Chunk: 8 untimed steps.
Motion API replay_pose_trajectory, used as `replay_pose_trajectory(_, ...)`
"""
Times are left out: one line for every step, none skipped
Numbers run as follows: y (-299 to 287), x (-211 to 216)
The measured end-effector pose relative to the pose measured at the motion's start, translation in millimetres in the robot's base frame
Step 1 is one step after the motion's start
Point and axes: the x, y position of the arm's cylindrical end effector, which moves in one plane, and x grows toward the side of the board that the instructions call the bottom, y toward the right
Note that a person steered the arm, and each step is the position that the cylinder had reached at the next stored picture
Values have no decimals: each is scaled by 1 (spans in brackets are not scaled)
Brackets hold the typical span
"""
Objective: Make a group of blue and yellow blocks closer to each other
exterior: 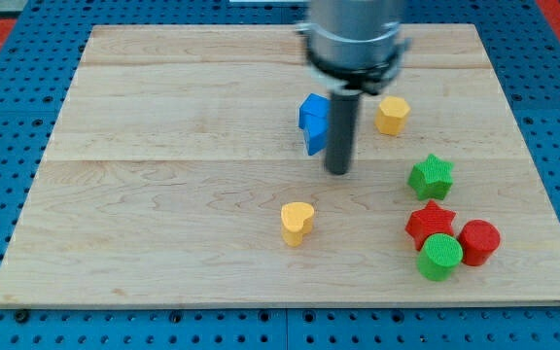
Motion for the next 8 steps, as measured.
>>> replay_pose_trajectory(69,-31)
replay_pose_trajectory(102,-47)
replay_pose_trajectory(97,-74)
replay_pose_trajectory(65,-72)
replay_pose_trajectory(21,-50)
replay_pose_trajectory(29,-31)
replay_pose_trajectory(32,36)
replay_pose_trajectory(62,39)
